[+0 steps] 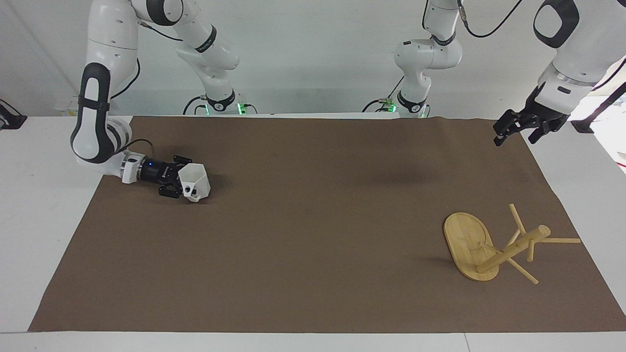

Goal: Hang cup on rack
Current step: 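Lift the cup with the right gripper while the left gripper approaches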

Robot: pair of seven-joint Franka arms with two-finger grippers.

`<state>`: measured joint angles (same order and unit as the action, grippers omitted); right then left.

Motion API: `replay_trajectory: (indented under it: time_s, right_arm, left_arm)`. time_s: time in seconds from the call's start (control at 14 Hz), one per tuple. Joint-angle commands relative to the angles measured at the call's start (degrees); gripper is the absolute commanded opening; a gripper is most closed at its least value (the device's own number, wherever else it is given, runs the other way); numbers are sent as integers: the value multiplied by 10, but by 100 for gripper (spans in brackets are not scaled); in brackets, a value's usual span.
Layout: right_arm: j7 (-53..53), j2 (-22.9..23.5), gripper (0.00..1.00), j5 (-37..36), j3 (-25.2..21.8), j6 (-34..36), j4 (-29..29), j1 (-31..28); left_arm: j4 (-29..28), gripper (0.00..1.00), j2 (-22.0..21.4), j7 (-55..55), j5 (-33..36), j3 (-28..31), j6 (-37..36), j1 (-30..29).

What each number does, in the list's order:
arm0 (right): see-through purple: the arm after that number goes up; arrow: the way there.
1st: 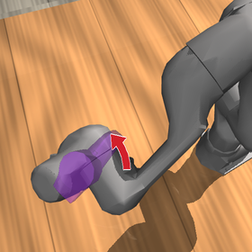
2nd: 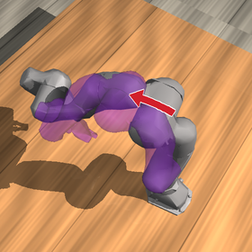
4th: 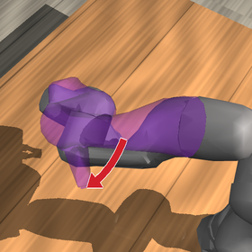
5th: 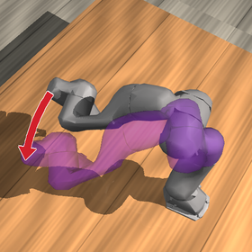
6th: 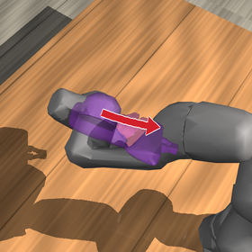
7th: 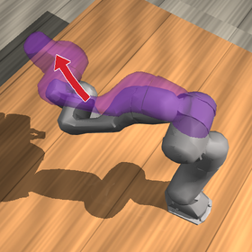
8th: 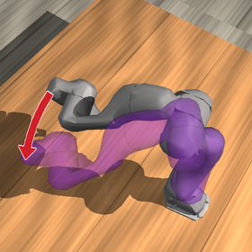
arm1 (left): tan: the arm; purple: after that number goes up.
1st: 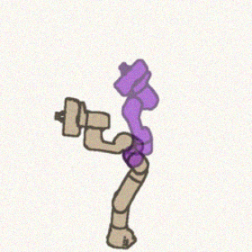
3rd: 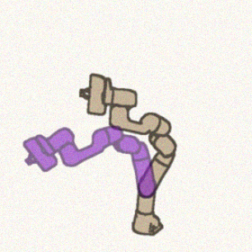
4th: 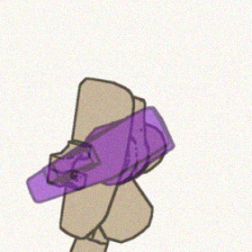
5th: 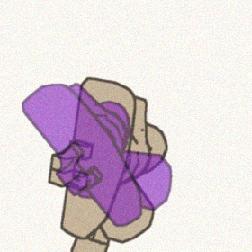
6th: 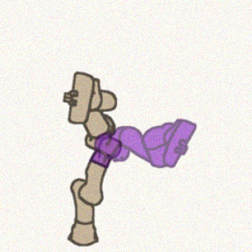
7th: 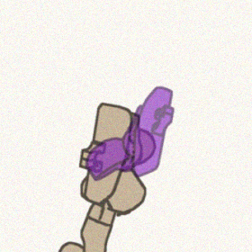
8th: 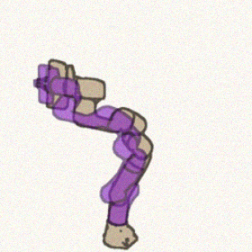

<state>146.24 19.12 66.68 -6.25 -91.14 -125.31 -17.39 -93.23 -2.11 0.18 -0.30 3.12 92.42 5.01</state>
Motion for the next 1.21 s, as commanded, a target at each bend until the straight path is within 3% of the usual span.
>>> replay_trajectory:
  time_s: [0.0, 0.29, 0.5, 0.64, 0.86, 1.0, 1.14]
  right_arm:
    - [-69, -23, 33, 26, 20, -10, 43, 60]
    - [-239, -77, 33, 85, 24, -118, 76, 199]
    - [-285, -90, 33, 164, 24, -177, 77, 277]
    - [-286, -94, 33, 198, 24, -208, 77, 308]
    - [-306, -97, 33, 201, 24, -248, 77, 335]
    - [-306, -97, 33, 207, 24, -258, 77, 339]
    - [-307, -97, 33, 212, 26, -258, 78, 339]
  left_arm:
    - [31, 100, 9, 28, 4, -7, -22, 29]
    - [23, 100, 8, 220, 0, -9, 0, 138]
    - [28, 100, 15, 415, -11, -8, 21, 247]
    - [53, 100, 50, 531, -13, -9, 25, 307]
    - [145, 100, 136, 655, -27, -8, 21, 364]
    - [211, 100, 191, 692, -28, -8, 17, 391]
    - [220, 100, 211, 693, -30, -8, 28, 401]
